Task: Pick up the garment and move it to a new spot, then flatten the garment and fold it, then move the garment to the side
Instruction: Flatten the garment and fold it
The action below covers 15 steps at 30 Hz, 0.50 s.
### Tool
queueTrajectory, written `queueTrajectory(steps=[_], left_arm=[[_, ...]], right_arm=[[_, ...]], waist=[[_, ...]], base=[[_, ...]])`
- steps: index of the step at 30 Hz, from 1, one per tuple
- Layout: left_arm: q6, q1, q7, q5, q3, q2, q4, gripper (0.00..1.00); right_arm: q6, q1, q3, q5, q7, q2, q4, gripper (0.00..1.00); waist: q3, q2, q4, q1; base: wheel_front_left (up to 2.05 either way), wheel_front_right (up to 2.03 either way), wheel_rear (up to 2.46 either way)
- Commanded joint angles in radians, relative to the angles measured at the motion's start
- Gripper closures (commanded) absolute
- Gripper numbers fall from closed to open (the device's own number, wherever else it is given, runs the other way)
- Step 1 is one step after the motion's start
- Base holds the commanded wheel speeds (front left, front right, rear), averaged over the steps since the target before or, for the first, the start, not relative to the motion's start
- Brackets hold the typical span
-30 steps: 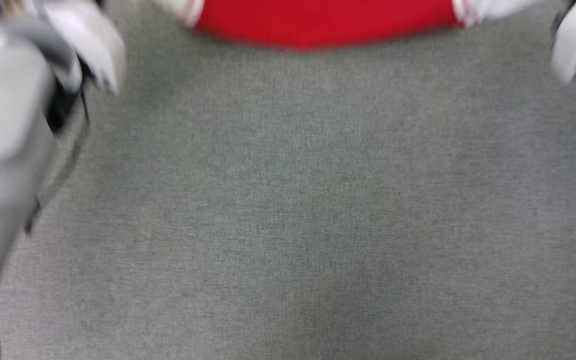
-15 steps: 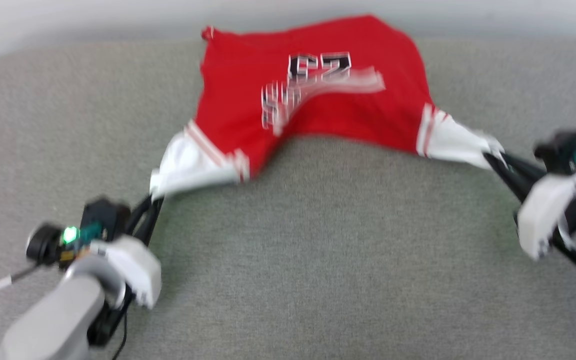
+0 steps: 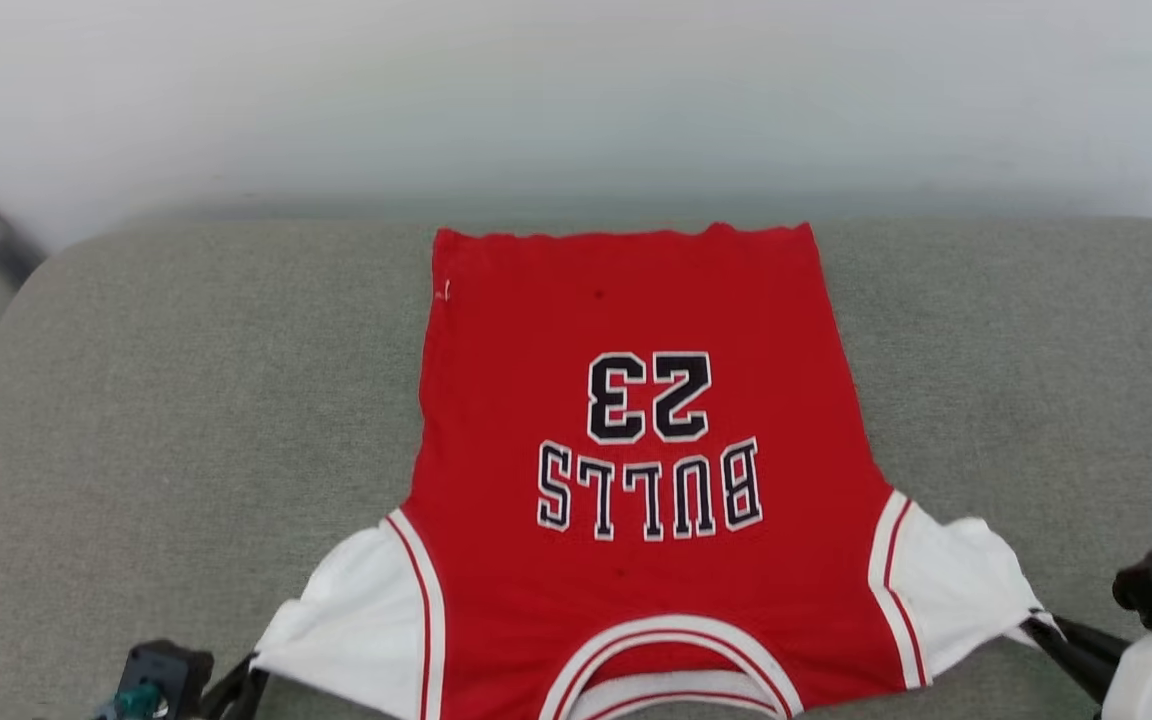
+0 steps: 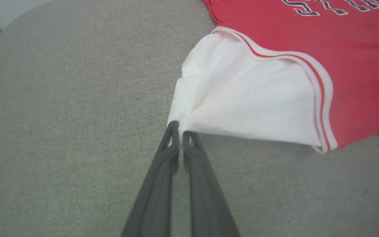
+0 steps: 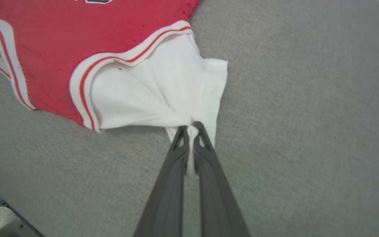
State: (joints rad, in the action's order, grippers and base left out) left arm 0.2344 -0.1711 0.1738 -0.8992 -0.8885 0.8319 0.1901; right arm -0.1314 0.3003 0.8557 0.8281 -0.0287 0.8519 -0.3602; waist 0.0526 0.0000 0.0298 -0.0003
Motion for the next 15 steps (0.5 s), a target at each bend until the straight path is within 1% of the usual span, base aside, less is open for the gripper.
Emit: queueTrajectory(steps=[1,3,8,11,13,14,15], left_arm=[[0.010,0.021,-0.004,-0.002,-0.002,0.011,-0.005,1.00],[0.028,0.057,-0.008,-0.011,-0.008,0.032,-0.029,1.00],[0.060,0.134,-0.012,-0.036,-0.018,0.058,-0.079,1.00],[0.071,0.150,-0.009,-0.042,-0.019,0.060,-0.094,1.00],[0.075,0.149,-0.009,-0.042,-0.019,0.057,-0.103,1.00],[0.078,0.145,-0.008,-0.042,-0.016,0.055,-0.108,1.00],[0.078,0.139,-0.006,-0.039,-0.015,0.056,-0.111,1.00]], right_arm=[[0.001,-0.027,-0.016,0.004,0.006,0.012,0.010,1.00],[0.001,-0.097,-0.048,0.006,0.033,0.025,0.044,1.00],[0.001,-0.256,-0.123,-0.001,0.119,0.045,0.133,1.00],[0.001,-0.328,-0.170,-0.011,0.175,0.047,0.184,1.00],[0.001,-0.357,-0.212,-0.027,0.199,0.035,0.206,1.00],[0.001,-0.372,-0.234,-0.030,0.217,0.027,0.212,0.84],[0.001,-0.382,-0.254,-0.030,0.237,0.018,0.222,0.45]], waist=[[-0.018,0.0000,-0.001,0.0003],[-0.028,0.0000,0.002,0.0003],[-0.042,0.0000,0.009,0.0003],[-0.043,0.0000,0.011,0.0003],[-0.042,0.0000,0.014,0.0003],[-0.042,0.0000,0.015,0.0003],[-0.042,0.0000,0.017,0.0003]], base=[[0.00,0.00,0.00],[0.00,0.00,0.00],[0.00,0.00,0.00],[0.00,0.00,0.00],[0.00,0.00,0.00],[0.00,0.00,0.00],[0.00,0.00,0.00]])
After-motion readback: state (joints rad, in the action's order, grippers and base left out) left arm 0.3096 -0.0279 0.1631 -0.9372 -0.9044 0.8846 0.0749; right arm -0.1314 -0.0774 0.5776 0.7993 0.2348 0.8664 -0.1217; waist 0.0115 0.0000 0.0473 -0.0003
